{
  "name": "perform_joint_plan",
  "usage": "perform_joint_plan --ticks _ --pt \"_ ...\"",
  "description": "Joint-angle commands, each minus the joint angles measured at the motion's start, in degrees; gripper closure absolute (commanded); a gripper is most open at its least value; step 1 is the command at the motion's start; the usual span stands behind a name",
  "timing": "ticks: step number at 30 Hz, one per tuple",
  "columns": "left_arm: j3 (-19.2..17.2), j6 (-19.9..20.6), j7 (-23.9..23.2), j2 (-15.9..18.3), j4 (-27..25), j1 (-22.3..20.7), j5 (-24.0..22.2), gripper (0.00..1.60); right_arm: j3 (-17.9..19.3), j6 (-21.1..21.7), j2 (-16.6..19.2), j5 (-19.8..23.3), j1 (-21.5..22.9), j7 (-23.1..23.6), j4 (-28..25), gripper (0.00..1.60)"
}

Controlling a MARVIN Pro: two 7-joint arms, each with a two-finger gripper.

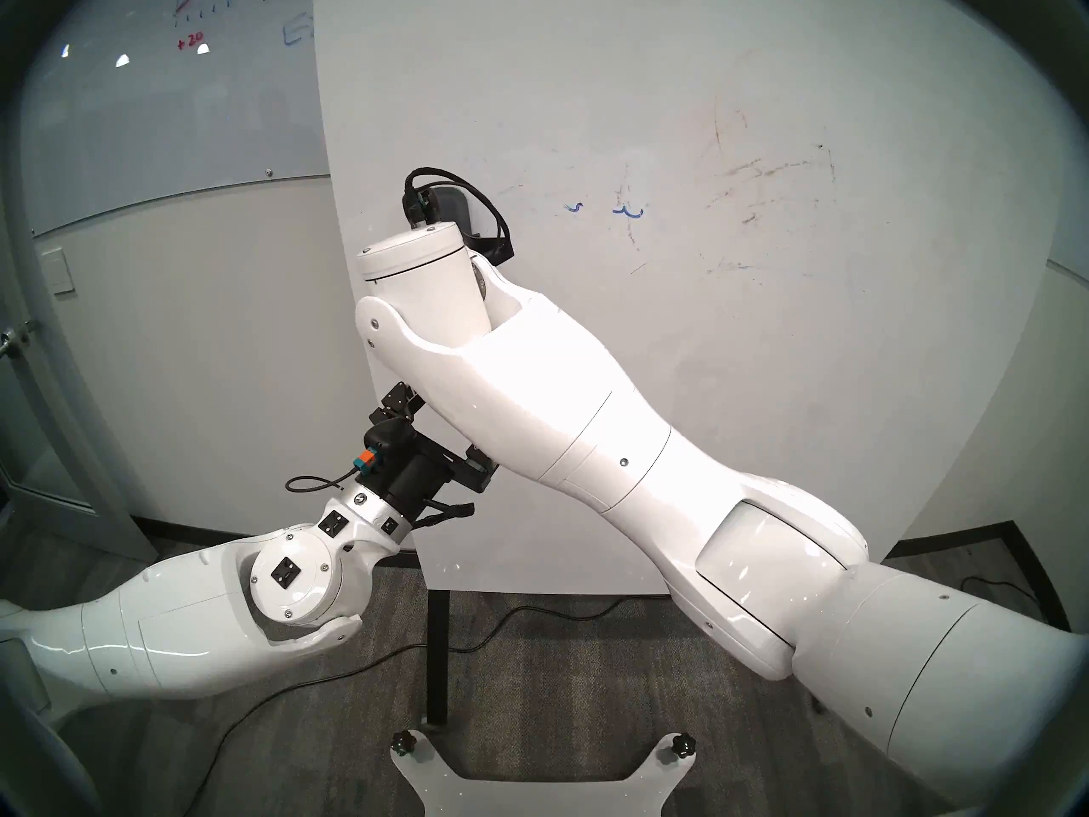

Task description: Erase all marks on the whiteboard with the eraser

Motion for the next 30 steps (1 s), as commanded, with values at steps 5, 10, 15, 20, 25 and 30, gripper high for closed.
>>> perform_joint_plan --ticks 5,10,15,20,25,30 --pt "-0.51 -0.35 0.03 -0.05 -0.51 -0.53 0.03 0.0 3.95 -0.6 -2.11 -2.87 6.06 1.58 -1.16 1.6" --pt "-0.51 -0.34 0.03 -0.05 -0.51 -0.53 0.03 0.0 4.51 -0.15 -2.21 -3.31 6.26 1.98 -1.52 1.6" --pt "-0.5 -0.33 0.03 -0.05 -0.51 -0.54 0.03 0.0 4.8 0.07 -2.08 -3.43 6.68 2.27 -1.68 1.6" --pt "-0.49 -0.33 0.04 -0.05 -0.51 -0.55 0.03 0.0 5.45 0.34 -2.19 -4.11 6.37 2.87 -2.12 1.6" --pt "-0.48 -0.32 0.04 -0.05 -0.5 -0.55 0.03 0.0 6.49 0.58 -2.48 -4.67 6.22 3.09 -2.86 1.6" --pt "-0.46 -0.31 0.04 -0.06 -0.48 -0.55 0.03 0.0 7.8 1.02 -2.43 -5.11 6.2 3.33 -3.55 1.6"
